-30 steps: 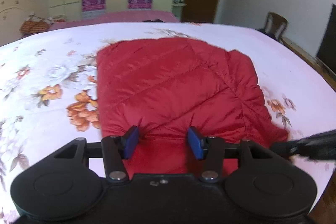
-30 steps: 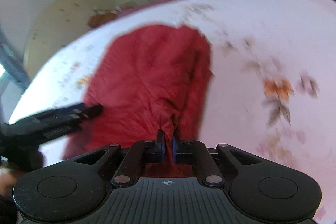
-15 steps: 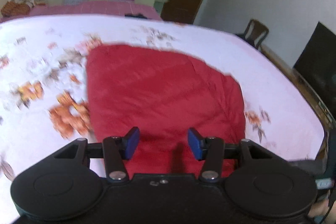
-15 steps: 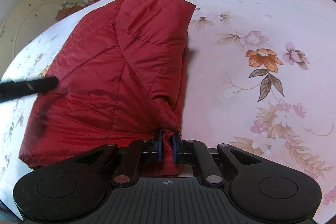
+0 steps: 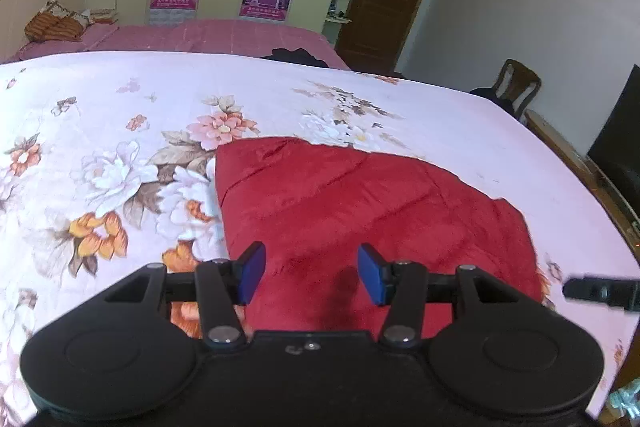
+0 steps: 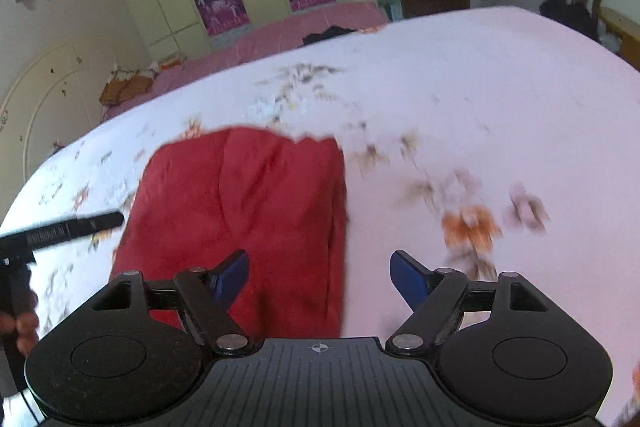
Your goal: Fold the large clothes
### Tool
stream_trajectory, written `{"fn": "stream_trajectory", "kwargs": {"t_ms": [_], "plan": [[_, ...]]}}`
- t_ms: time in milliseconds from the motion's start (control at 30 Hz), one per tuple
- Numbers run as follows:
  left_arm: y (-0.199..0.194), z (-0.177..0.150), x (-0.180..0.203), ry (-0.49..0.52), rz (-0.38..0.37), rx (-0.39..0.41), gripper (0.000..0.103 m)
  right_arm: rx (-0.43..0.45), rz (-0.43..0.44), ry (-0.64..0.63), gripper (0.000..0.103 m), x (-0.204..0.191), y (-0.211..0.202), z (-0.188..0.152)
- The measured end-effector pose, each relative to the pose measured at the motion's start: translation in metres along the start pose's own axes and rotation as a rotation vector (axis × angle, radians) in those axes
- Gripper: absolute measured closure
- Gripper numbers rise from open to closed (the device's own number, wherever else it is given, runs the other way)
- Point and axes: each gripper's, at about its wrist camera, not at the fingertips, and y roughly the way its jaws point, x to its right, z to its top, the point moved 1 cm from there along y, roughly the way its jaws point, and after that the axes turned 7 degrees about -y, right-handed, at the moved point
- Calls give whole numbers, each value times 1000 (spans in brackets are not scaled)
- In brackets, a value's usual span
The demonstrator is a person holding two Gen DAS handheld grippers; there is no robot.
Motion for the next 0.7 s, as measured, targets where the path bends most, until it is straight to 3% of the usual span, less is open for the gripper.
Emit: {"fn": "stream_trajectory", "kwargs": {"t_ms": [100, 200, 233, 267, 300, 433, 567, 700], "plan": [[14, 5, -1, -11, 43, -2, 54, -30, 32, 5, 25, 2, 37, 20], [24, 10, -6, -28, 69, -6, 54, -80, 98, 95, 26, 13, 74, 29], [29, 11, -7, -27, 73, -10, 54, -82, 115, 107, 30, 15, 80, 31], [32, 12, -7, -25, 75, -14, 54, -81, 131, 106, 44, 16, 85, 32], [35, 13, -7, -23, 78, -16, 54, -85, 143, 110, 70, 20, 88, 32], [45, 15, 2, -1, 77, -12, 54, -55, 156, 114, 89, 27, 83, 28], [59, 14, 19, 47, 52, -18, 53, -9, 64, 142, 91, 38, 80, 10], [73, 7, 37, 129, 71, -15, 52, 9, 34, 219, 91, 49, 84, -5]]}}
